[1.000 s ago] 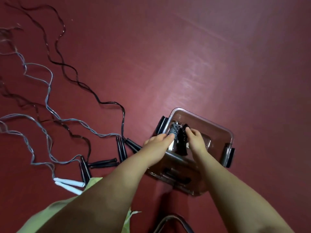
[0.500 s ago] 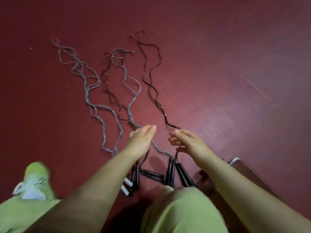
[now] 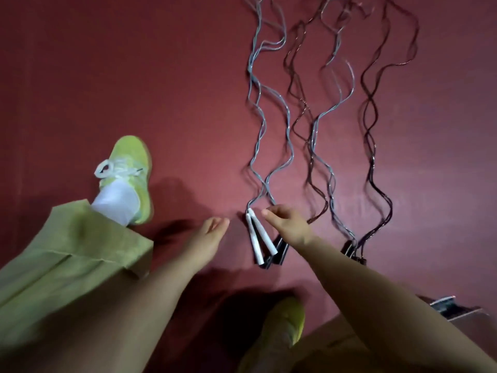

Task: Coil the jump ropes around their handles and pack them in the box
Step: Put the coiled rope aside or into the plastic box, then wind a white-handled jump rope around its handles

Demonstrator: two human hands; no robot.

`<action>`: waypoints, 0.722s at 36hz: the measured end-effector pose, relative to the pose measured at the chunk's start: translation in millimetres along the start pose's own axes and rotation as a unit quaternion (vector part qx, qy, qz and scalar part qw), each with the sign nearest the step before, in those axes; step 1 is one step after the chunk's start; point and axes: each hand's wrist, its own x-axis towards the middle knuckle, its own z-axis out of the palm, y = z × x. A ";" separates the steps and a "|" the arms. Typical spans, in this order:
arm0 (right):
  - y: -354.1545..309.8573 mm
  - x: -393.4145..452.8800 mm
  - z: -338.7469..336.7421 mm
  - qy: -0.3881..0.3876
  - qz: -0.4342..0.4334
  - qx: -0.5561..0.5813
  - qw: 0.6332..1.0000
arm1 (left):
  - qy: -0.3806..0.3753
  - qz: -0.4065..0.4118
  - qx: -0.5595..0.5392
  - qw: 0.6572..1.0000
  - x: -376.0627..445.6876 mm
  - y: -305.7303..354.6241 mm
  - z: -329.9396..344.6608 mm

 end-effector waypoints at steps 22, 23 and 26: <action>40.1 81.5 83.4 0.032 0.075 -0.119 0.990 | 0.015 -0.107 -0.249 0.963 46.4 -43.5 30.0; 35.6 75.6 84.4 0.023 0.073 -0.069 0.995 | 0.017 -0.101 -0.230 0.968 43.7 -43.6 28.0; 19.4 52.7 86.3 -0.005 0.071 0.070 0.995 | -0.011 -0.074 -0.184 0.980 30.9 -37.6 19.1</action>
